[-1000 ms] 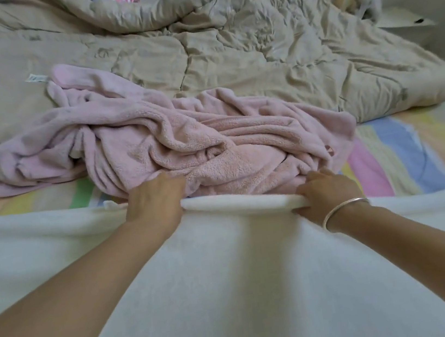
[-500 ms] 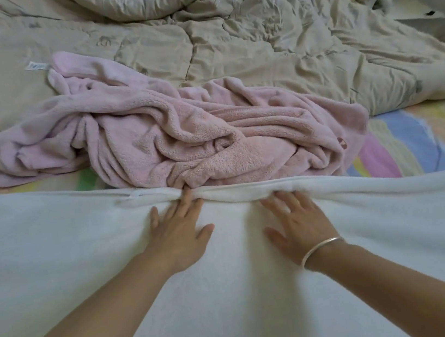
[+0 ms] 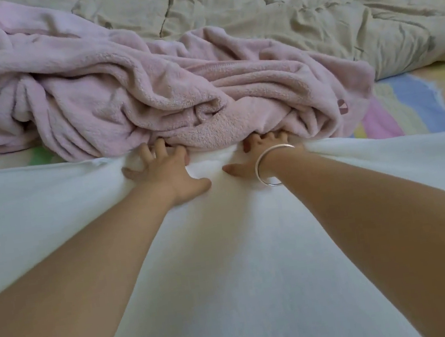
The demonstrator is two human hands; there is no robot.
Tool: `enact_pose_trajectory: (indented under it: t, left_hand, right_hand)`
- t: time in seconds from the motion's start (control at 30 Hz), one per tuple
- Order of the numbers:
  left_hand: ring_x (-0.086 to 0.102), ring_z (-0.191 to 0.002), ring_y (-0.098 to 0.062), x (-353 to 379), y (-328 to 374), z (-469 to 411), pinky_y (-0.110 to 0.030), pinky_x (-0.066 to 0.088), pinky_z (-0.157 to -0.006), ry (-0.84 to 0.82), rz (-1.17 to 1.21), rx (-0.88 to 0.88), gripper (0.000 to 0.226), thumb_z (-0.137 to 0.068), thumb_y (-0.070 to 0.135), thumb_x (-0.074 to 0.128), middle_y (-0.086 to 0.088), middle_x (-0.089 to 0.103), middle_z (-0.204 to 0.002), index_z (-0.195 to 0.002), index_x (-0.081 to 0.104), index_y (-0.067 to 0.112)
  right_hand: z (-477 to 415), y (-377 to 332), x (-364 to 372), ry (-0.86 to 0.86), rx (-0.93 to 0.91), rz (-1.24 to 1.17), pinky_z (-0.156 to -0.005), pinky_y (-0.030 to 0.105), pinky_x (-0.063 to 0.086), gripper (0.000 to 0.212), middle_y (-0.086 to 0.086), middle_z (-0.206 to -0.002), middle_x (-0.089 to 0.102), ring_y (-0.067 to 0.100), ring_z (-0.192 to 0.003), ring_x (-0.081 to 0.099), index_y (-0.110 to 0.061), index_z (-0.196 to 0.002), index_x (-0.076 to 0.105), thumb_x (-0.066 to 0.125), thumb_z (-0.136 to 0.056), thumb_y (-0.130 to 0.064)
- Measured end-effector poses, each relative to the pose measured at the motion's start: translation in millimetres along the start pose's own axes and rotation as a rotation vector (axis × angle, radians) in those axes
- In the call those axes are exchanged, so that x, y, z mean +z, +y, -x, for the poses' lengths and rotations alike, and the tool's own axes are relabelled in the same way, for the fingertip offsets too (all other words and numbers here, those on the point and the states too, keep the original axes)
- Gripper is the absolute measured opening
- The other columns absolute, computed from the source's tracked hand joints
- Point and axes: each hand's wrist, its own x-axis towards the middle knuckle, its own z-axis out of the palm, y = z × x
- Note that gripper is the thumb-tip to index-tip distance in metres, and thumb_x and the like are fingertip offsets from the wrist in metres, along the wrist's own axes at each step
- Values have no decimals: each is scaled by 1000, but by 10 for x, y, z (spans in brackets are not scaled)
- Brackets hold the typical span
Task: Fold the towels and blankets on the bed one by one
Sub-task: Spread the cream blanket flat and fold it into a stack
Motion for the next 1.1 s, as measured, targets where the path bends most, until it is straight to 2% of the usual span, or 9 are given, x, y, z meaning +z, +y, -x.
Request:
enact_pose_trajectory:
  t: [0.1, 0.23, 0.4, 0.5, 0.57, 0.63, 0.7, 0.83, 1.1]
  left_hand:
    - [12, -133, -30, -81, 86, -61, -70, 26, -102, -62, -58, -36, 67, -65, 64, 63, -4, 16, -135, -118, 42, 27]
    - [7, -138, -34, 27, 93, -61, -71, 22, -104, -75, -145, -59, 82, -70, 70, 57, -6, 13, -143, -135, 32, 25]
    - [3, -146, -37, 184, 250, 269, -61, 14, -114, 58, -197, -102, 63, -91, 45, 45, -12, 8, -159, -146, 26, 19]
    - [1, -149, -30, 330, 695, 684, -51, 11, -119, 270, -14, -61, 62, -91, 21, 47, -11, -1, -162, -149, 25, 19]
    - [0, -150, -26, 497, 1227, 1093, -46, 8, -121, 283, 93, 113, 64, -93, 23, 44, -8, -3, -163, -152, 21, 21]
    - [15, -148, -30, 742, 1781, 1448, -48, 16, -119, 281, 133, 322, 59, -91, 26, 42, -9, 14, -162, -150, 33, 21]
    - [31, -142, -36, 958, 2130, 1616, -55, 22, -115, 184, 125, 429, 61, -85, 36, 36, -10, 35, -154, -142, 49, 21]
    - [13, -147, -39, 1276, 2189, 1592, -61, 12, -115, 223, -36, 395, 67, -88, 46, 31, -9, 20, -160, -151, 31, 24]
    - [10, -149, -33, 1346, 2254, 1489, -59, 15, -116, 272, -54, 383, 71, -85, 46, 41, -5, 15, -162, -152, 28, 26]
  right_hand:
    - [-18, 23, -31, 12, 3, -13, -106, 59, 27, 108, 6, -152, 27, 35, -140, 19, -29, -146, 25, 39, -58, -91]
    - [197, 54, 62, 117, -44, -67, -102, 61, 27, 87, 3, -146, 29, 32, -136, 20, -32, -141, 30, 45, -71, -82]
    - [883, 622, 428, 181, -236, -320, -118, 45, 10, 69, -2, -155, 23, 28, -144, 11, -34, -146, 28, 48, -85, -61]
    - [1542, 1231, 821, 455, 44, -278, -117, 53, 8, 71, 4, -157, 23, 35, -145, 14, -29, -145, 36, 27, -83, -62]
    - [1841, 1727, 953, 345, 376, -232, -117, 56, 3, 70, 3, -162, 3, 35, -147, -1, -32, -152, 17, 24, -90, -65]
    - [1943, 2127, 1003, 153, 544, -242, -116, 58, -4, 80, -2, -161, -16, 33, -146, -16, -36, -152, -5, 19, -86, -75]
    - [1903, 2279, 1083, 80, 525, -214, -114, 59, -10, 87, -1, -158, -26, 35, -143, -25, -36, -150, -18, 11, -81, -81]
    - [1717, 2228, 1182, 52, 478, -208, -110, 61, -16, 89, 2, -155, -33, 37, -138, -35, -35, -147, -26, 8, -80, -82]
    - [1640, 2283, 1190, 48, 467, -187, -107, 63, -18, 87, 7, -153, -36, 41, -136, -36, -32, -143, -31, 2, -79, -80]
